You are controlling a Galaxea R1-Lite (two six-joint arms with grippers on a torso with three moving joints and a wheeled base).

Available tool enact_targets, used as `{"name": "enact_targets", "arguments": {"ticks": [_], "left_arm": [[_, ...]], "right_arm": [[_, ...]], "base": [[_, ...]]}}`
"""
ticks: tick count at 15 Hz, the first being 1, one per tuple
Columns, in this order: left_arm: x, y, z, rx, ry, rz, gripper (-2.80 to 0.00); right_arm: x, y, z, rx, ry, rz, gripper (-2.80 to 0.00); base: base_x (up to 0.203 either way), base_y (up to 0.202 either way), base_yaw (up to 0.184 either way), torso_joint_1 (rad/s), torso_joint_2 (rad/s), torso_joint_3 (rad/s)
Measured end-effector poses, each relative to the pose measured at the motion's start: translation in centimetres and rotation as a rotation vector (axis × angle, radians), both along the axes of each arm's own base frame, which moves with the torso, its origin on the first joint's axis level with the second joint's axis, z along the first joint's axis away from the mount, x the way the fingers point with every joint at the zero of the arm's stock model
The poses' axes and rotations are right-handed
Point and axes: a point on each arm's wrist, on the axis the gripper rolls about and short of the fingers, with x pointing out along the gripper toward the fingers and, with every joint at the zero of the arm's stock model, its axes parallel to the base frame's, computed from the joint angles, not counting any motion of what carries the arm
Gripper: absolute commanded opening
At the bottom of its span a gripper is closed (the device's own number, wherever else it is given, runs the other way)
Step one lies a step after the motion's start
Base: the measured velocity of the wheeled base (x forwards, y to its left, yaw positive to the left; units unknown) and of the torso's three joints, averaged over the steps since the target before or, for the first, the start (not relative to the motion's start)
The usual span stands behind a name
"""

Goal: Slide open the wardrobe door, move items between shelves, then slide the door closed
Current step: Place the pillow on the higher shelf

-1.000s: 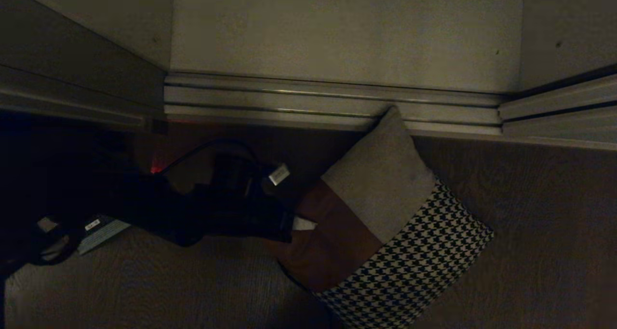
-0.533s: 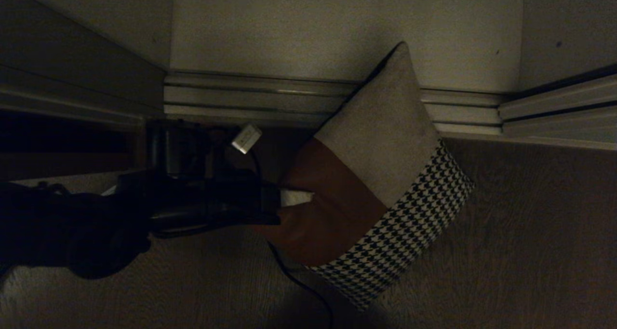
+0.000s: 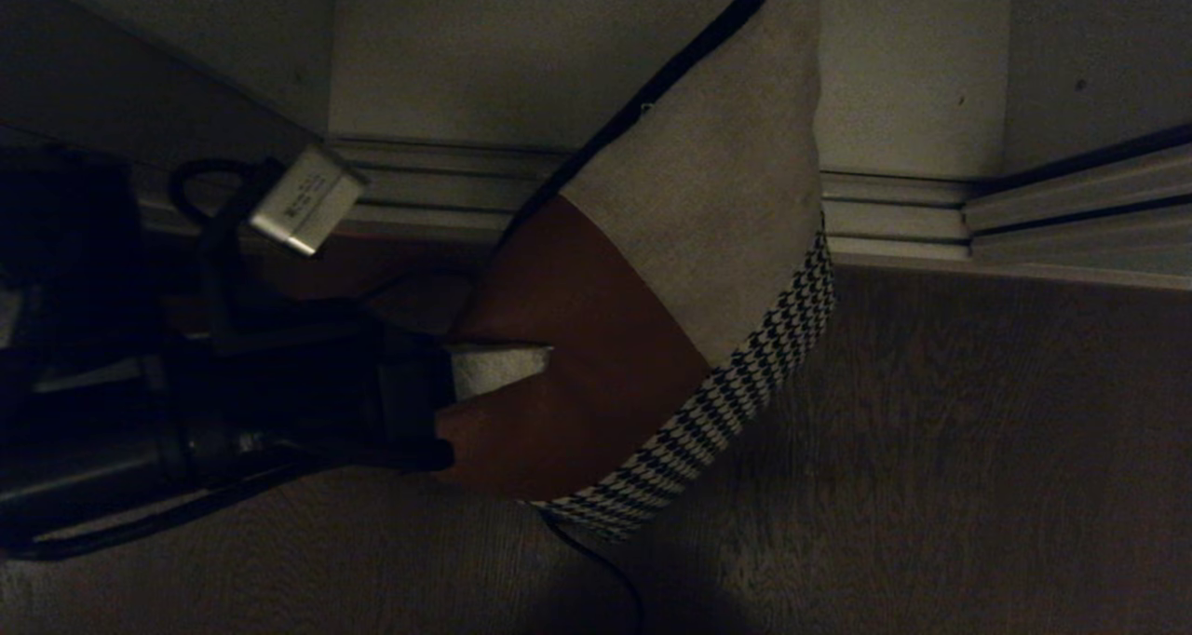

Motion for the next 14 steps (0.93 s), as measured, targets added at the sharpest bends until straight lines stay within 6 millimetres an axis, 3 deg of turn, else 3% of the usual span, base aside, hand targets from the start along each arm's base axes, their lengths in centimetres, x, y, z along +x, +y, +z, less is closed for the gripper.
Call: {"name": "enact_targets", "arguments": {"ticks": [8,14], "left_arm": [[-6.2,4.3,3.7,-0.021,-0.071,-0.007,-2.8],[-9.5,6.5,6.3,-0.075,-0.135,-0.041,-2.8]], "right_arm": [[0.0,0.0,0.0,0.0,0.0,0.0,-2.8],[0.0,0.0,0.0,0.0,0.0,0.0,-2.8]], "base": [[0.0,0.0,0.0,0.0,0.0,0.0],[0.0,0.0,0.0,0.003,0.0,0.157]]}}
